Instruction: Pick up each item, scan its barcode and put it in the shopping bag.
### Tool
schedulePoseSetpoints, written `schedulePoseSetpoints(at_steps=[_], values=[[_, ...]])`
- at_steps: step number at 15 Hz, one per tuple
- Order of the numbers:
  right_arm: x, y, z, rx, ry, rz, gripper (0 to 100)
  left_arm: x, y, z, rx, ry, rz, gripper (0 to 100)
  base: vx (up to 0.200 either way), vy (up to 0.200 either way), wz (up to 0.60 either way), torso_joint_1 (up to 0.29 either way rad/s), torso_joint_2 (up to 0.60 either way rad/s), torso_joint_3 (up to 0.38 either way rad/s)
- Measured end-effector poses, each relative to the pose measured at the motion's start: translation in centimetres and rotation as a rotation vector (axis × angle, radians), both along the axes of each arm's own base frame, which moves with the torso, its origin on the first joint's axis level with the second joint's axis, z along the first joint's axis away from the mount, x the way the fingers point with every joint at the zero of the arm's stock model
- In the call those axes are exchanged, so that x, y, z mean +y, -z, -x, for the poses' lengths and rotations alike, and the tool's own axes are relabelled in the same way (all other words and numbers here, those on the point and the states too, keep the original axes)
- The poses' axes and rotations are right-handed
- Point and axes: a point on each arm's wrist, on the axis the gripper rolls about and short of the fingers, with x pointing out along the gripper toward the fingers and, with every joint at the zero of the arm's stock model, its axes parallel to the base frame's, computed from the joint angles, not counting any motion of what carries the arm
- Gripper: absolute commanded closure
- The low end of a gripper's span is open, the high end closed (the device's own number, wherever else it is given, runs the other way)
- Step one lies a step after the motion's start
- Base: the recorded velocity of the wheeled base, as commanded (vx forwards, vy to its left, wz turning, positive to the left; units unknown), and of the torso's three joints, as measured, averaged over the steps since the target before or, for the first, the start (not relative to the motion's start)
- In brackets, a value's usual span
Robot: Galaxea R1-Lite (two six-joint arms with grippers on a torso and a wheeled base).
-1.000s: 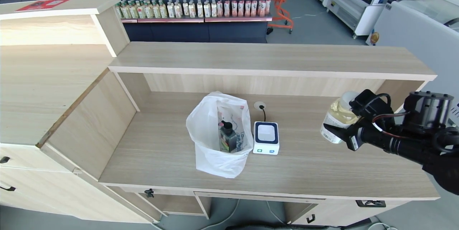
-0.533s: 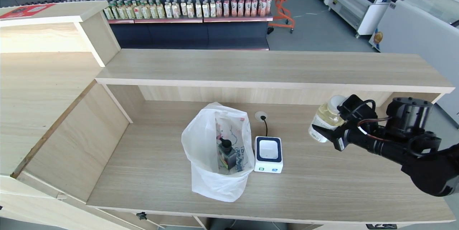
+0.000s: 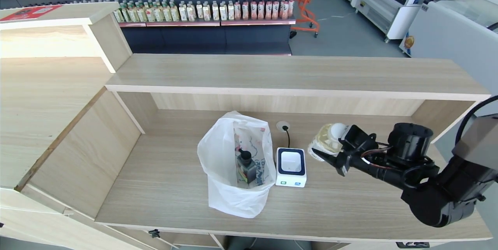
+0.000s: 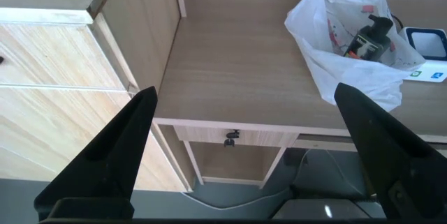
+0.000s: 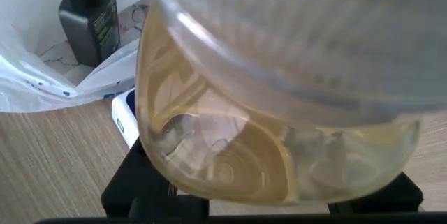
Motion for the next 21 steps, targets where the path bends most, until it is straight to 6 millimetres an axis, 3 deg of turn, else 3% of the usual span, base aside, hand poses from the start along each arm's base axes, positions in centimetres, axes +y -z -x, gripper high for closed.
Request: schedulePoseSetpoints(at_steps=[4,8,12,21], values=[[0.4,2.9,-0.6,-0.006,-0.056,0.069,100,0.0,0.0,0.0,0.000,0.001,0.000,0,0.000,0.000,0.00,0.000,0.00,0.000],[0.8,4.4,-1.9,-0.032,-0.090,0.085,100,0.0,0.0,0.0,0.000,0.000,0.000,0,0.000,0.000,0.00,0.000,0.00,0.000],[2.0,4.7,-3.7,-0.080,-0.118,0.076,100,0.0,0.0,0.0,0.000,0.001,0.000,0,0.000,0.000,0.00,0.000,0.00,0.000],[3.2,6.1,-5.6,-0.131,-0.244,0.078,100,0.0,0.0,0.0,0.000,0.000,0.000,0,0.000,0.000,0.00,0.000,0.00,0.000]])
